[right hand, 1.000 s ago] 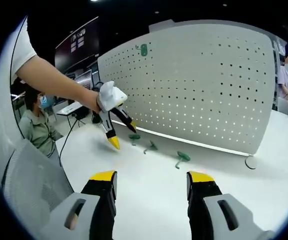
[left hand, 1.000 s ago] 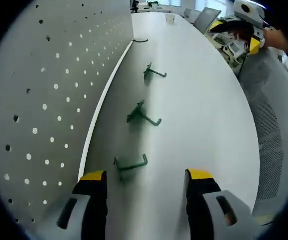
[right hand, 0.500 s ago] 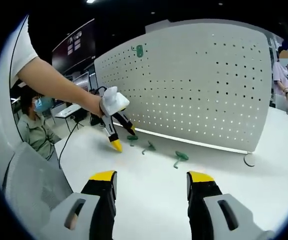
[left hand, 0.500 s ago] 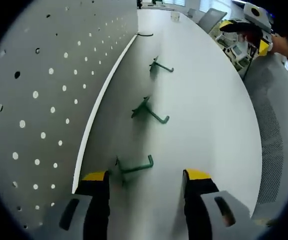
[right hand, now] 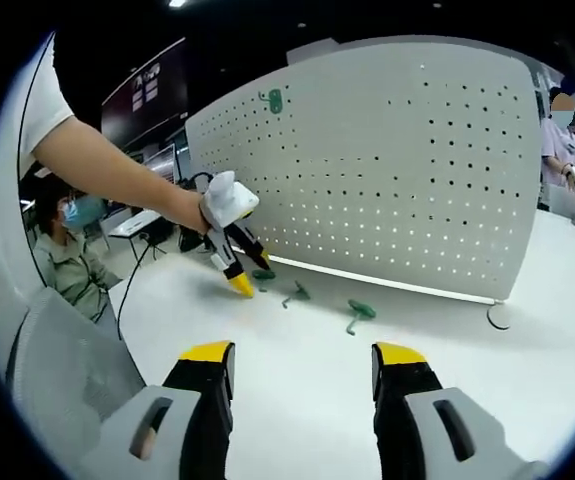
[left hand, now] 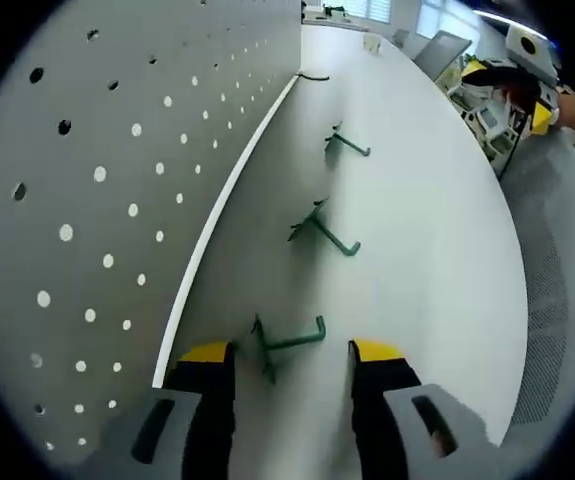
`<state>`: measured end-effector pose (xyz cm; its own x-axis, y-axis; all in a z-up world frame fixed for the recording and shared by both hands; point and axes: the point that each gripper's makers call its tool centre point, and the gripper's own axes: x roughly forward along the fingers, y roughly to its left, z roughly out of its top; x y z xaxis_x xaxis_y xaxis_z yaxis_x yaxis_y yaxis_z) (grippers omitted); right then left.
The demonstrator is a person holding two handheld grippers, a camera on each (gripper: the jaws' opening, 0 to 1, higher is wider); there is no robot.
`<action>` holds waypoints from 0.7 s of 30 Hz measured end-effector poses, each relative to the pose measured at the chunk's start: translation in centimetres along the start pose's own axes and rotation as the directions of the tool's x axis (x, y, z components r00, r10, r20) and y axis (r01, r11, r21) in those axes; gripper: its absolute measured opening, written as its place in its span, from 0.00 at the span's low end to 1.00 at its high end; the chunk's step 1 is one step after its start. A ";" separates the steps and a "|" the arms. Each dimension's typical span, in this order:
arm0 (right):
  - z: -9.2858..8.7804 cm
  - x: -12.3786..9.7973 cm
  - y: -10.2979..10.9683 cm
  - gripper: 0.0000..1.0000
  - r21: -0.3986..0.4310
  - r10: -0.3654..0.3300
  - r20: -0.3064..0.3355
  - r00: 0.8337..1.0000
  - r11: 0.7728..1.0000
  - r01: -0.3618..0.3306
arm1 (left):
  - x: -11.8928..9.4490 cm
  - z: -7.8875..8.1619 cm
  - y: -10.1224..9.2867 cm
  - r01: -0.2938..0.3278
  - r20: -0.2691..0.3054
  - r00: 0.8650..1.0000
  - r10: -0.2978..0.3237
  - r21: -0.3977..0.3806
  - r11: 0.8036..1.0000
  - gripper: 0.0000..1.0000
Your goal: Insert the hook assembly into the mounting plate slot until the hook locks in place.
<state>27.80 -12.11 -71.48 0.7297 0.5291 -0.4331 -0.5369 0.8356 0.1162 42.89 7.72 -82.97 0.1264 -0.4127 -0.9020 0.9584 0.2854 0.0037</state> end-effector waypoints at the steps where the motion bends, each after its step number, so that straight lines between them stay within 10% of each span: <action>1: 0.0 0.0 0.0 0.53 0.000 -0.001 -0.001 1.000 1.000 0.001 | 0.0 0.0 0.1 -0.002 0.001 1.000 0.002 -0.003 1.000 0.43; 21: 0.2 -0.3 -0.3 0.52 0.011 -0.012 0.007 1.000 1.000 0.012 | -0.3 -0.6 0.7 -0.036 -0.025 0.999 0.034 -0.082 0.996 0.14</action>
<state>27.84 -12.45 -71.23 0.7394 0.5199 -0.4279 -0.5234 0.8435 0.1203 43.36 8.57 -82.93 0.1524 -0.3807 -0.9121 0.9292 0.3697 0.0010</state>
